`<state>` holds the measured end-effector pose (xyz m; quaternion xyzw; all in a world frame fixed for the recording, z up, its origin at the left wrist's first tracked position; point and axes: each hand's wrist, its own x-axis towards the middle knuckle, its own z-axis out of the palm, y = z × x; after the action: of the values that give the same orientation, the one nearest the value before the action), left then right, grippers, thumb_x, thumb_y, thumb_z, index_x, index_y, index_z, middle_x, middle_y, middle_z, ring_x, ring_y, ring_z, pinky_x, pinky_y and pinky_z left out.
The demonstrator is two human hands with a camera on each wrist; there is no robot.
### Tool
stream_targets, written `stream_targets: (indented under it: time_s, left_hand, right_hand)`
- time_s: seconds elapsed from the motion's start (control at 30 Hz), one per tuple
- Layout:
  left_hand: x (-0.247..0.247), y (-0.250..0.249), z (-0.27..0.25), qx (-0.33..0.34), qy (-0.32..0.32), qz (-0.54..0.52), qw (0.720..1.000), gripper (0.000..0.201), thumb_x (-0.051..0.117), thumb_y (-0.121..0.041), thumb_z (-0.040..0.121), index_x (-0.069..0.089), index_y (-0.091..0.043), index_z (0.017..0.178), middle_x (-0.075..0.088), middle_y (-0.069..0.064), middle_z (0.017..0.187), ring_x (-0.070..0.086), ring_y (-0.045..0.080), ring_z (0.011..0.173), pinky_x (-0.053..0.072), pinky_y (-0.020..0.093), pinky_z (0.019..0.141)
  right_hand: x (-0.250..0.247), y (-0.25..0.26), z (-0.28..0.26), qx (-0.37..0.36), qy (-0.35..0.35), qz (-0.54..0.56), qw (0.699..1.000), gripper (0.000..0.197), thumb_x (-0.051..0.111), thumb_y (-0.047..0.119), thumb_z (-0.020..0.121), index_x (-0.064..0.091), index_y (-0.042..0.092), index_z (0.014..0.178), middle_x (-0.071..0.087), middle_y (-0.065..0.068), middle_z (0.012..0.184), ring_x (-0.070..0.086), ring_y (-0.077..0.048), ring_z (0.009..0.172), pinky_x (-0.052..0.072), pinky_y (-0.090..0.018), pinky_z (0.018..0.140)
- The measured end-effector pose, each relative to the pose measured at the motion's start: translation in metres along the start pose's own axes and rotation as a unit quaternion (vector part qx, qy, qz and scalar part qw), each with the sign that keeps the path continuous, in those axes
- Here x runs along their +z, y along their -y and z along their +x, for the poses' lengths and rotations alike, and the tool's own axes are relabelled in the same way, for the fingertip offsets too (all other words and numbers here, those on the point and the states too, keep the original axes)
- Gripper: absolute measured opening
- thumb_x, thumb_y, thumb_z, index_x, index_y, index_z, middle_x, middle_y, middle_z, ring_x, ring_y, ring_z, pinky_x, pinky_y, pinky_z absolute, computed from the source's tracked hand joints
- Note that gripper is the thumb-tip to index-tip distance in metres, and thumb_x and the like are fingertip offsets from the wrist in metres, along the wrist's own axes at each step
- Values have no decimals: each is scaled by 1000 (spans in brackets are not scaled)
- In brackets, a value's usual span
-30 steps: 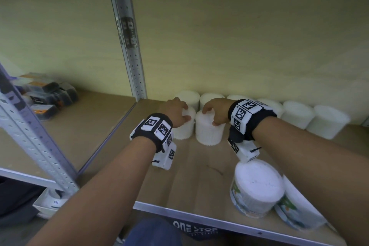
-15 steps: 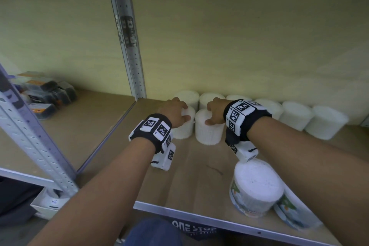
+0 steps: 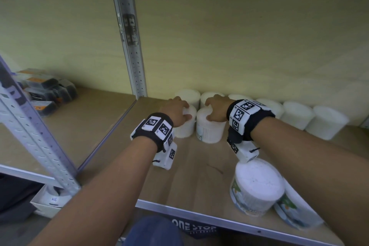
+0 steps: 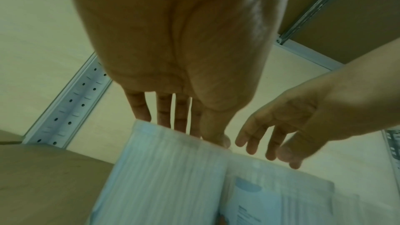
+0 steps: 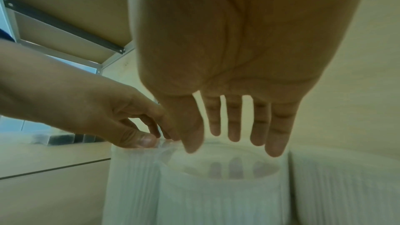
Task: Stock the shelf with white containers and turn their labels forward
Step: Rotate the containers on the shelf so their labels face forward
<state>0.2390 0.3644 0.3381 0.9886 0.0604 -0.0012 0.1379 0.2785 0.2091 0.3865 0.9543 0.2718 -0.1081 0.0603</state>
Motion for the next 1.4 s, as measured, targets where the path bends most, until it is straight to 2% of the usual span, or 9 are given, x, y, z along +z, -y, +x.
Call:
stream_targets:
  time_s: [0.1,0.3,0.4,0.5,0.6,0.67,0.8,0.93,1.4]
  left_hand:
    - [0,0,0,0,-3,4,1000,49,55,-39,92,47,-19,136,41,6,141,43,27,127,37,38,105]
    - [1,1,1,1,0,1,1000,49,55,-38,92,47,-19,136,41,6,141,43,27,127,37,39,106]
    - [1,1,1,2,1,-1,1000,49,55,-38,92,47,-19,136,41,6,141,42,27,127,37,39,106]
    - [1,1,1,4,0,1,1000,50,55,-39,92,47,-19,136,41,7,141,43,28,127,37,39,106]
    - [1,1,1,2,-2,0,1000,49,56,-39,92,47,-19,136,41,7,141,43,27,127,37,39,106]
    - [2,1,1,0,-1,-2,1000,49,55,-39,92,47,-19,136,41,6,141,43,27,127,37,40,106]
    - [2,1,0,3,3,1,1000,49,54,-39,92,46,-19,137,41,7,140,42,27,127,37,40,105]
    - [2,2,0,3,0,3,1000,49,54,-40,92,46,-19,137,40,6,141,42,27,127,37,40,105]
    - [3,0,-1,1,-3,1,1000,49,53,-39,93,46,-19,137,40,7,142,41,27,129,35,40,107]
  right_hand:
    - [3,0,2,16,15,-17,1000,64,50,46,93,38,7,142,42,-13,143,45,-28,129,40,-36,103]
    - [3,2,2,24,26,-25,999,65,51,47,93,38,6,142,42,-12,143,45,-26,129,40,-34,102]
    - [0,1,1,17,43,-20,999,63,55,40,93,38,5,142,41,-13,144,46,-26,130,40,-33,104]
    - [-3,-1,0,-5,58,12,998,63,61,22,90,33,10,146,35,-10,149,42,-26,134,38,-32,106]
    - [-5,-1,-5,-18,61,46,997,63,56,2,89,34,14,146,35,-9,149,43,-26,132,42,-30,100]
    - [-7,1,-6,-22,53,60,997,60,50,-2,89,38,15,145,40,-10,146,47,-28,128,45,-31,96]
    - [-6,7,0,6,-17,28,999,43,53,20,92,52,10,133,49,-12,137,52,-30,123,44,-35,99]
    - [-2,9,4,41,24,-6,999,58,49,44,94,46,4,136,50,-13,138,50,-28,126,42,-33,100]
    - [-3,6,8,25,59,-17,998,63,55,40,93,39,2,141,43,-15,144,45,-27,131,40,-32,104]
